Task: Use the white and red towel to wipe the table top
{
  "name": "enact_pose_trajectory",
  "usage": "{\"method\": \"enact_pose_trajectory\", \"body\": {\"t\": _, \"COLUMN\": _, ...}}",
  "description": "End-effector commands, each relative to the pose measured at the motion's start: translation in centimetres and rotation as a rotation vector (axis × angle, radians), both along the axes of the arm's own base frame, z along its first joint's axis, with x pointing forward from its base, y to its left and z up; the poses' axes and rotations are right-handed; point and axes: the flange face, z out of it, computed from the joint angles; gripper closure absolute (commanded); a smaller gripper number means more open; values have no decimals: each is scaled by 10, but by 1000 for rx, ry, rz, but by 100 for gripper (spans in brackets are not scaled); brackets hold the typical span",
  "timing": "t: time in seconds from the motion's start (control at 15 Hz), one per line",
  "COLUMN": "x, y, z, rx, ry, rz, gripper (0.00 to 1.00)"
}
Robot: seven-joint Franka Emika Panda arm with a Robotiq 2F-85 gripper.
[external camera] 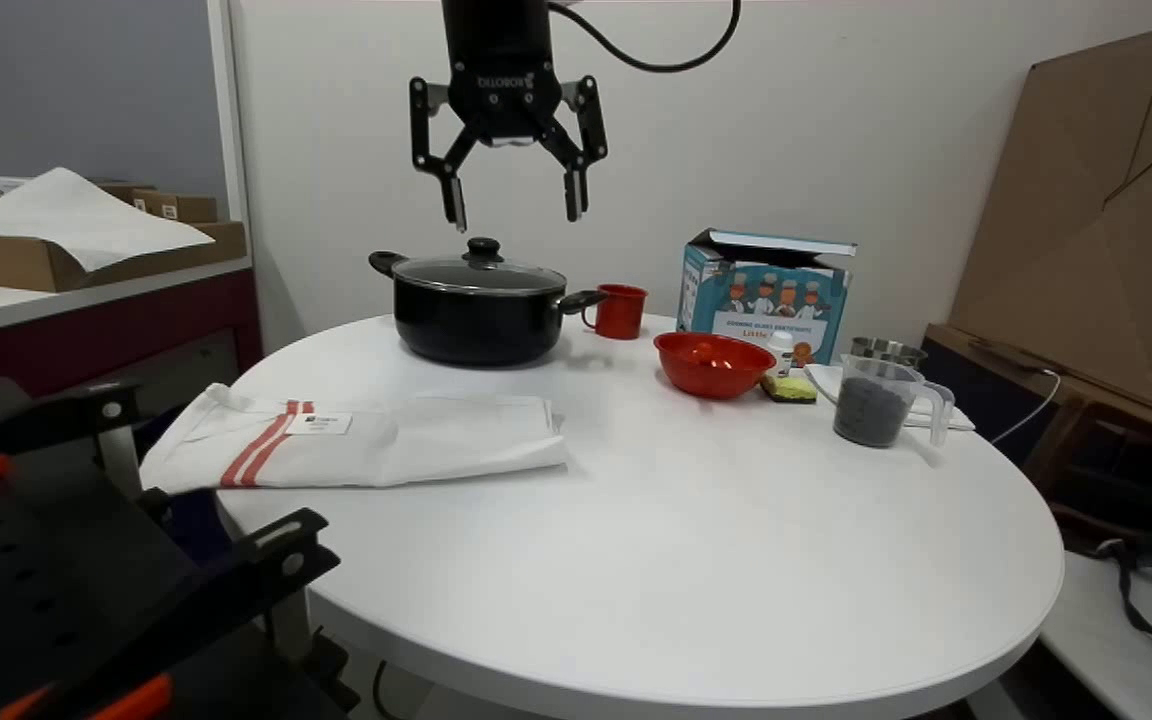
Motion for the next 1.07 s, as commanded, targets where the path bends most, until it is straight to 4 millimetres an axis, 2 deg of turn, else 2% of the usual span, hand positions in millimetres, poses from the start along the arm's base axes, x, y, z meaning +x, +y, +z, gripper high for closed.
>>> {"method": "enact_pose_trajectory", "body": {"t": 0.0, "x": 23, "y": 3, "z": -26, "rx": 46, "ry": 7, "rz": -62, "gripper": 0}}
{"method": "enact_pose_trajectory", "body": {"t": 0.2, "x": 34, "y": 14, "z": -44, "rx": 60, "ry": 35, "rz": -68, "gripper": 0}}
{"method": "enact_pose_trajectory", "body": {"t": 0.47, "x": 33, "y": 28, "z": -72, "rx": 55, "ry": 87, "rz": -68, "gripper": 0}}
{"method": "enact_pose_trajectory", "body": {"t": 0.8, "x": 5, "y": 37, "z": -105, "rx": 48, "ry": 169, "rz": -127, "gripper": 0}}
{"method": "enact_pose_trajectory", "body": {"t": 1.0, "x": -19, "y": 44, "z": -121, "rx": 41, "ry": 213, "rz": -145, "gripper": 0}}
